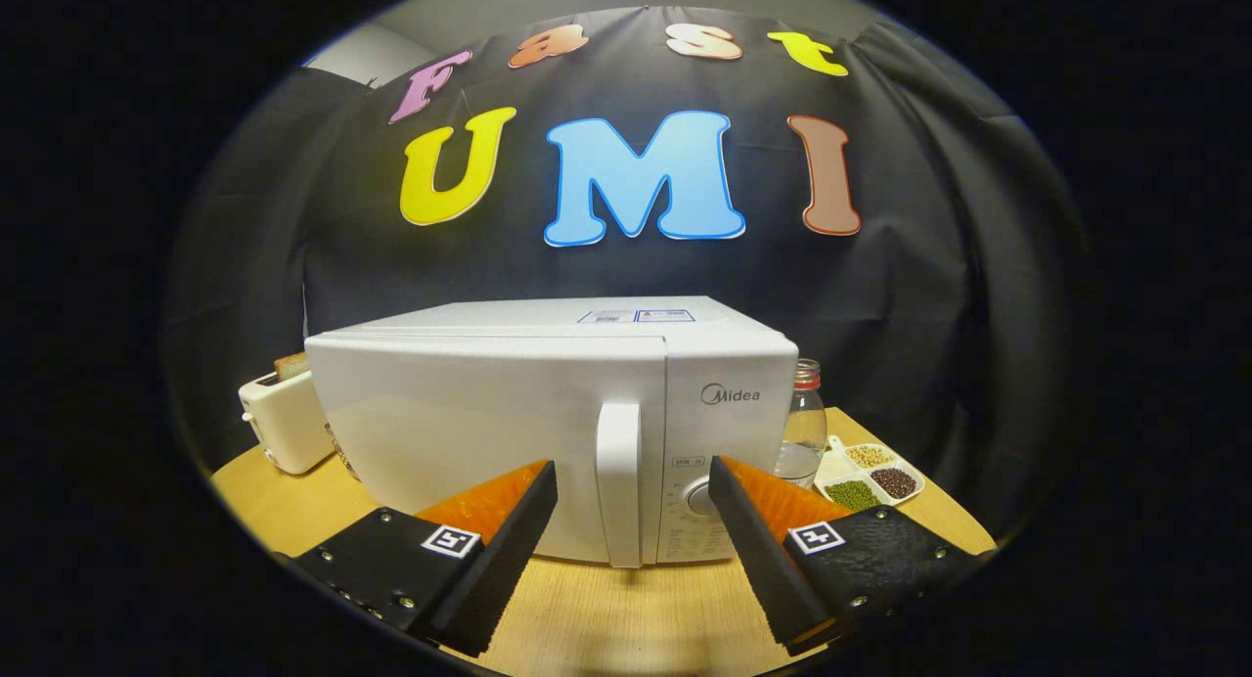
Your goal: Open the microwave, put the food inside, and close the microwave door.
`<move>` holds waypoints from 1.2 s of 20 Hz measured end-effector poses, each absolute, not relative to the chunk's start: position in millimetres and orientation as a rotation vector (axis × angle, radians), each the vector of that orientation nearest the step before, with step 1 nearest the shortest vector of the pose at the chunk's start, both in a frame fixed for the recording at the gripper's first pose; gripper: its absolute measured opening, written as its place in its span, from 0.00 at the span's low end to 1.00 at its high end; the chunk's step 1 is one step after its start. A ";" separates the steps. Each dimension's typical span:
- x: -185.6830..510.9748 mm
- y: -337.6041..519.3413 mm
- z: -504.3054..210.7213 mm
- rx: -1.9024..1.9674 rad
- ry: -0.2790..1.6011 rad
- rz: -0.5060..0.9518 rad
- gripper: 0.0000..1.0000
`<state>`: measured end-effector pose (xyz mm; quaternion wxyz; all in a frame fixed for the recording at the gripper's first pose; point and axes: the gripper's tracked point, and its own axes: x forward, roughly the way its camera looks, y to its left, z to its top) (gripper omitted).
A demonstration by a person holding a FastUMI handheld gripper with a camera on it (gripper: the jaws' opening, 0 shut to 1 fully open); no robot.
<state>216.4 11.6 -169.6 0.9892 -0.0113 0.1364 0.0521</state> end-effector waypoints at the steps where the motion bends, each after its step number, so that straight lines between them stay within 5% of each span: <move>1: 218.7 13.5 -175.2 -0.018 0.284 0.109 0.98; 5: 226.9 15.6 -196.0 -0.005 0.342 0.102 0.70; 7: 230.0 16.2 -201.4 -0.009 0.362 0.094 0.70; 9: 230.8 14.2 -200.7 -0.001 0.365 0.086 0.51; 11: 232.8 17.8 -198.8 0.026 0.372 0.107 0.51; 13: 231.8 20.0 -200.5 -0.003 0.382 0.080 0.29; 18: 231.2 18.2 -201.3 -0.066 0.401 0.060 0.14; 24: 228.6 18.6 -198.4 -0.093 0.413 0.065 0.14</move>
